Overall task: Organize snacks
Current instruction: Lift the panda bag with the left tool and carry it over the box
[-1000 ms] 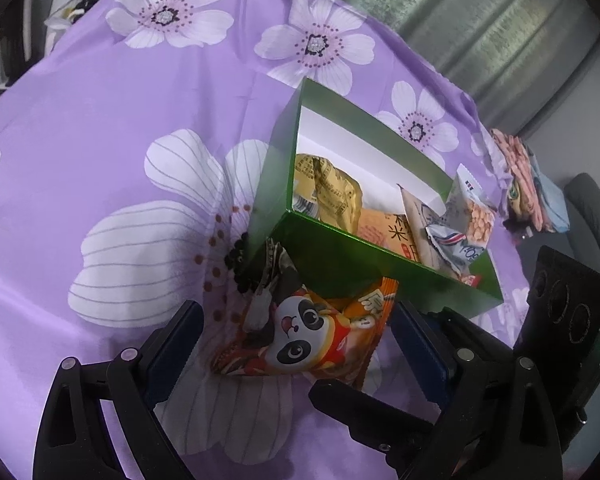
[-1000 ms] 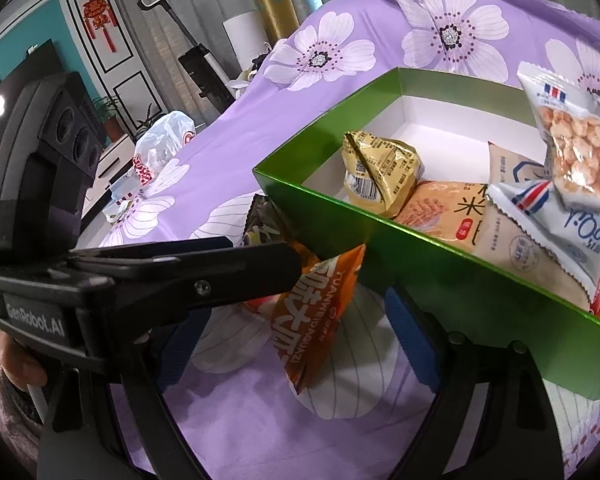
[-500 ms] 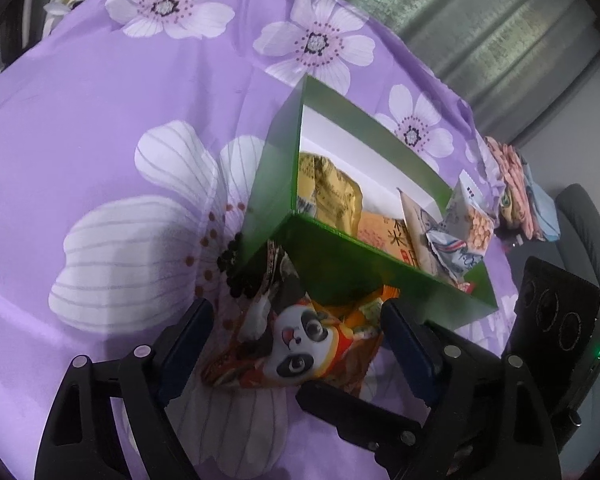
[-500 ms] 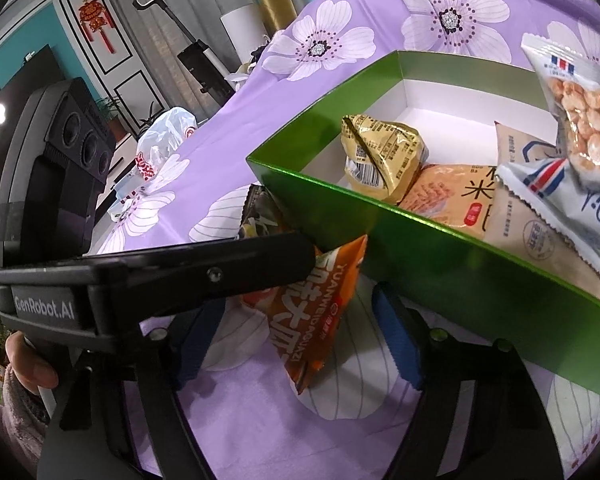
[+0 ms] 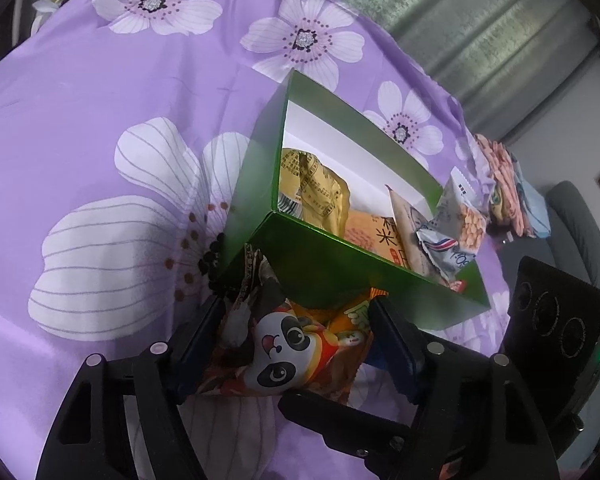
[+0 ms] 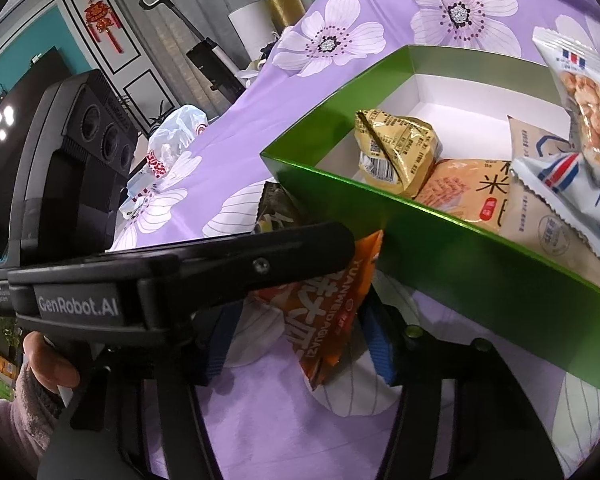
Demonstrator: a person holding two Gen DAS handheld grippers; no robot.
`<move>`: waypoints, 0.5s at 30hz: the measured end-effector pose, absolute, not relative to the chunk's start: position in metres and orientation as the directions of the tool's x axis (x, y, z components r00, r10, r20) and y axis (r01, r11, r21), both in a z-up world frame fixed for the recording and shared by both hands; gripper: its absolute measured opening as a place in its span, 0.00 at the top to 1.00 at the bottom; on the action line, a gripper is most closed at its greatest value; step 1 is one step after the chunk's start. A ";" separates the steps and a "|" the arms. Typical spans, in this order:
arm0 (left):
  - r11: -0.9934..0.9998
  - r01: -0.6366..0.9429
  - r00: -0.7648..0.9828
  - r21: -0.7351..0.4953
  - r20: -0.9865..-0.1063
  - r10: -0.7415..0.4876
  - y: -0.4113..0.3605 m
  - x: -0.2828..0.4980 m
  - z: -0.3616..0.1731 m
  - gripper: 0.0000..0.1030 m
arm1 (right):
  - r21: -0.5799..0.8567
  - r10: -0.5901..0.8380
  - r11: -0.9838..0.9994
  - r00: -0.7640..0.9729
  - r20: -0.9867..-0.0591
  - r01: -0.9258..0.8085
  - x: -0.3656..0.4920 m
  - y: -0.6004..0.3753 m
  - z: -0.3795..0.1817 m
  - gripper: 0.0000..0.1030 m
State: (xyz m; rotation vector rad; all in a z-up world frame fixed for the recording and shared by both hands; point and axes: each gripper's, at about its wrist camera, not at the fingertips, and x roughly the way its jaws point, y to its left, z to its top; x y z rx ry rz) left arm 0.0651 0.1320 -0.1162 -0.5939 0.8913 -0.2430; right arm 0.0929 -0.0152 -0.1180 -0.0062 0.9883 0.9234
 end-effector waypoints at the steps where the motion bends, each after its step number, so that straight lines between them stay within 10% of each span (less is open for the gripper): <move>1: 0.814 -0.042 0.614 -0.579 -0.658 -0.437 0.132 0.065 -0.116 0.29 | 0.386 0.665 0.633 0.216 -0.715 -0.671 0.092 -0.015 -0.118 0.46; 15: 0.819 -0.032 0.618 -0.573 -0.655 -0.434 0.131 0.062 -0.112 0.29 | 0.375 0.670 0.625 0.225 -0.707 -0.684 0.089 -0.017 -0.114 0.52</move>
